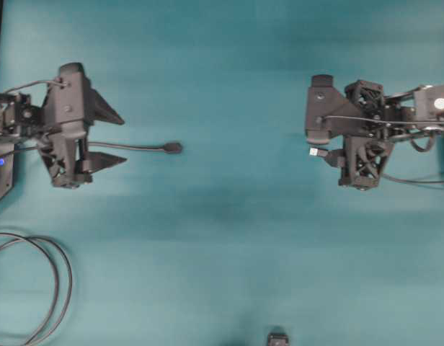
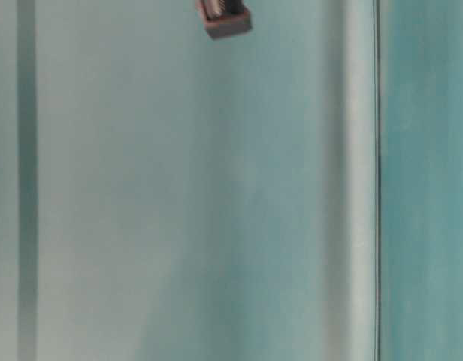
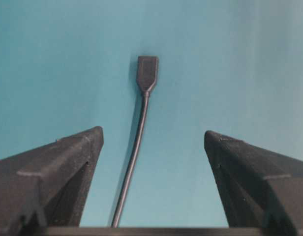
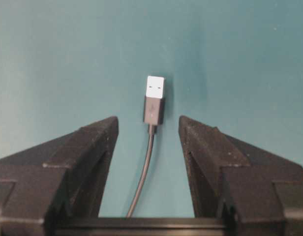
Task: Insert the USB using both arms.
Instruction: 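Close the right gripper on the plug and left gripper on the socket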
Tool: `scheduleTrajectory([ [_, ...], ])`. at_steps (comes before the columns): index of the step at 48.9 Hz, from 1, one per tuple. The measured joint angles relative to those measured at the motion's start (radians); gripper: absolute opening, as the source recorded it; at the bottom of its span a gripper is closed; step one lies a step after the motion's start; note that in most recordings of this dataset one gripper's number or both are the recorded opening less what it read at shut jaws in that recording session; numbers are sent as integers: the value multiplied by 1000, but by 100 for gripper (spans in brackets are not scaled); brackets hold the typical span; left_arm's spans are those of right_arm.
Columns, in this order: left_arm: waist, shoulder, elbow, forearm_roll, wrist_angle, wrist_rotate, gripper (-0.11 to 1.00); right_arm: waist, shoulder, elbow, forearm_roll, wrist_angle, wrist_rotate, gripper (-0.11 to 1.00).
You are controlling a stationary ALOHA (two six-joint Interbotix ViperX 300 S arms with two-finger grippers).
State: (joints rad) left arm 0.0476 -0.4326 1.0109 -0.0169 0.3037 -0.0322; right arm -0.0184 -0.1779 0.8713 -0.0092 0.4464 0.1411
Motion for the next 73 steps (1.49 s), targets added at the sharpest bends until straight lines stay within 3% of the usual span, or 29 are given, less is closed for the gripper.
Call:
scheduleTrajectory([
  [7,3,55,-18,2,-3,5,88,-2,49,-9,0,-2,26,54],
  [19,0,87,-34,2,-3,80,86,-2,87,-11,0,-2,43,54],
  [52,6,91,-34,2,-8,83,86,-2,161,-11,0,-60,46,53],
  [73,8,91,-29,2,-31,107,86,-2,152,29,0,-67,72,30],
])
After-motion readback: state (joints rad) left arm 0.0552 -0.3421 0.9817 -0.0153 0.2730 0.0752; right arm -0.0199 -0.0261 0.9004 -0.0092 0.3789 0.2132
